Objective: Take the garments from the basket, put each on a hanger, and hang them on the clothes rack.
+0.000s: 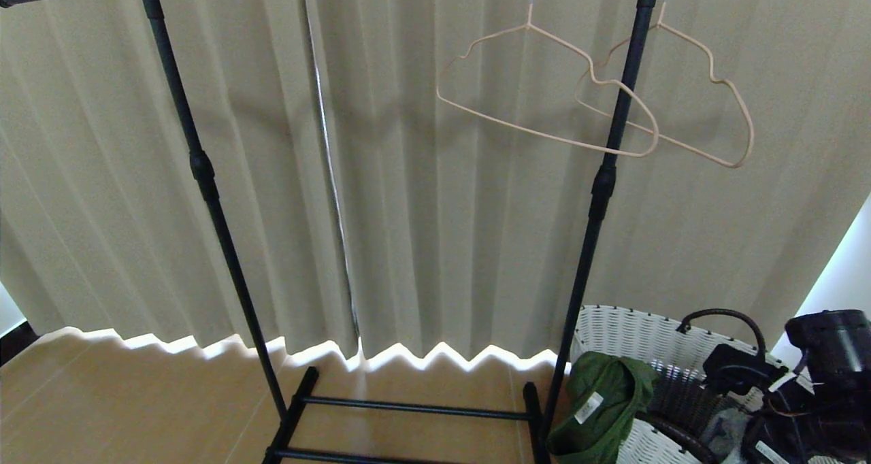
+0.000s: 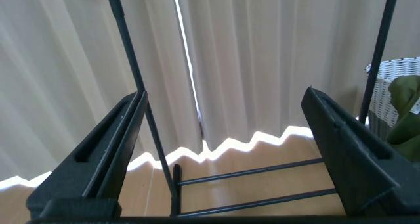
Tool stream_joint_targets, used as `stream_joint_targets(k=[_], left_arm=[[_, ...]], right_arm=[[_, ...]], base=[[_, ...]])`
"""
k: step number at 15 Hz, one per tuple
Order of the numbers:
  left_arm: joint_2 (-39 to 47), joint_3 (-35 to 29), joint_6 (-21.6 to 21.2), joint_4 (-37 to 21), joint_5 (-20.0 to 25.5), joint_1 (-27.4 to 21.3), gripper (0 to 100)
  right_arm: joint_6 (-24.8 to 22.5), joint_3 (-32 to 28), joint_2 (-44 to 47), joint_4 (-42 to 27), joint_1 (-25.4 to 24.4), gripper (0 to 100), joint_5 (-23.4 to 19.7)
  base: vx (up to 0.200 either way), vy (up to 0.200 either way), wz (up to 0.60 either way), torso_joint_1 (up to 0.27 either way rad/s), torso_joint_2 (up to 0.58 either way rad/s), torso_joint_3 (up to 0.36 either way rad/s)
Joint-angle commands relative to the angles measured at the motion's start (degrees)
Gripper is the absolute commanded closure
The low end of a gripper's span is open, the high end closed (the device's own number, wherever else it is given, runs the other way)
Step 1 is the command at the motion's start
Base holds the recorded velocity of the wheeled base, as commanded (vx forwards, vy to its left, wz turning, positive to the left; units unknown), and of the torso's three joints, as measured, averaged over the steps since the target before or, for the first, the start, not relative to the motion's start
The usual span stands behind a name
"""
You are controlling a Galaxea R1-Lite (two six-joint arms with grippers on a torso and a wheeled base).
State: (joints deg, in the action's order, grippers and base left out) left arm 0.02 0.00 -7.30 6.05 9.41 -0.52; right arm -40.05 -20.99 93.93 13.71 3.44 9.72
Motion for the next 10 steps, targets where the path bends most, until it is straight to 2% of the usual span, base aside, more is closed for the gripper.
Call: stream_joint_targets(k=[1, 2, 4, 10], left_arm=[[0.0, 0.0, 0.0, 0.0, 0.0, 0.0, 0], [0.0, 0.0, 0.0, 0.0, 0.0, 0.0, 0], [0.0, 0.0, -0.1, 0.0, 0.1, 0.0, 0], [0.0, 0.0, -0.2, 0.0, 0.3, 0.0, 0]], right_arm=[[0.5, 3.0, -17.2, -0.2, 0.2, 100, -0.7], [2.3, 2.5, -25.1, -0.6, 0.3, 100, -0.7], [4.3, 0.9, -31.8, -0.6, 0.3, 100, -0.7], [10.7, -0.7, -39.9, 0.0, 0.3, 100, -0.8]], base=[[0.000, 0.000, 0.00, 0.000, 0.00, 0.000], [0.000, 0.000, 0.00, 0.000, 0.00, 0.000], [0.000, 0.000, 0.00, 0.000, 0.00, 0.000], [0.000, 0.000, 0.00, 0.000, 0.00, 0.000]])
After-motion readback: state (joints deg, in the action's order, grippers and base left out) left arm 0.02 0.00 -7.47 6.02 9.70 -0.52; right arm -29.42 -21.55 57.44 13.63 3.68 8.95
